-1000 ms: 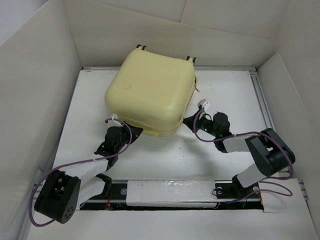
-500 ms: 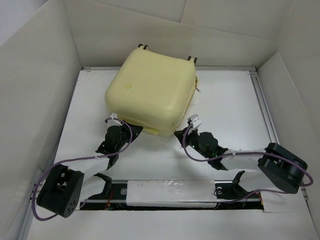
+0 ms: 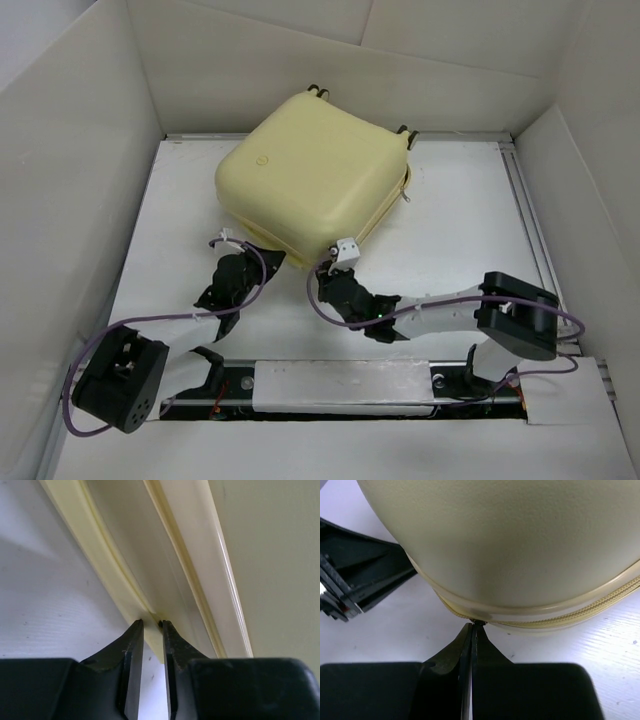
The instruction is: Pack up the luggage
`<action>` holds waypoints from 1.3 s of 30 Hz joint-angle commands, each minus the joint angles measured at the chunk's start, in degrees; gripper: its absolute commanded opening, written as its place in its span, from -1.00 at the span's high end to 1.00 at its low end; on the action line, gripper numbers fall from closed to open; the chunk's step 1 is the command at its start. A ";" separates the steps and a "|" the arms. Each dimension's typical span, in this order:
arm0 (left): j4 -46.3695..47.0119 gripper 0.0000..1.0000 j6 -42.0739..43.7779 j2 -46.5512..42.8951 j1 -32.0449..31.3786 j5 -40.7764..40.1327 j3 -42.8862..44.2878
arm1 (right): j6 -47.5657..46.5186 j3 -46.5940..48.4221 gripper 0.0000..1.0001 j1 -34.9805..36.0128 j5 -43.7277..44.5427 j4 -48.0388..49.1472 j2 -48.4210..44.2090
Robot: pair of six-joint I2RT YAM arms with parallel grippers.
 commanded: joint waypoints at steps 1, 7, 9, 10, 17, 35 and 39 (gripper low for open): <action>5.69 1.00 -1.64 -1.03 -3.46 12.58 0.09 | 6.70 6.42 1.00 4.01 -4.96 -0.64 2.03; 4.10 1.00 -1.64 -3.50 -3.46 16.54 -0.53 | 4.34 13.43 1.00 4.01 -4.17 -0.64 6.07; 2.88 1.00 -1.64 -4.81 -3.46 17.85 -0.01 | 4.85 13.45 1.00 4.53 -4.95 -0.65 6.08; 2.26 1.00 -1.64 -5.42 -3.46 18.56 0.61 | 4.86 11.80 1.00 5.06 -4.96 0.66 5.29; 2.26 1.00 -1.64 -4.82 -7.93 18.23 1.23 | 7.84 -4.28 1.00 7.78 -2.15 0.07 -10.69; -46.34 -0.62 7.41 -48.09 -15.59 -14.20 15.89 | 18.48 -11.26 -0.19 13.77 0.30 -34.97 -40.49; -47.31 -0.67 11.45 -28.54 -15.59 -16.59 31.60 | 17.96 -6.61 0.06 13.77 4.79 -44.03 -44.28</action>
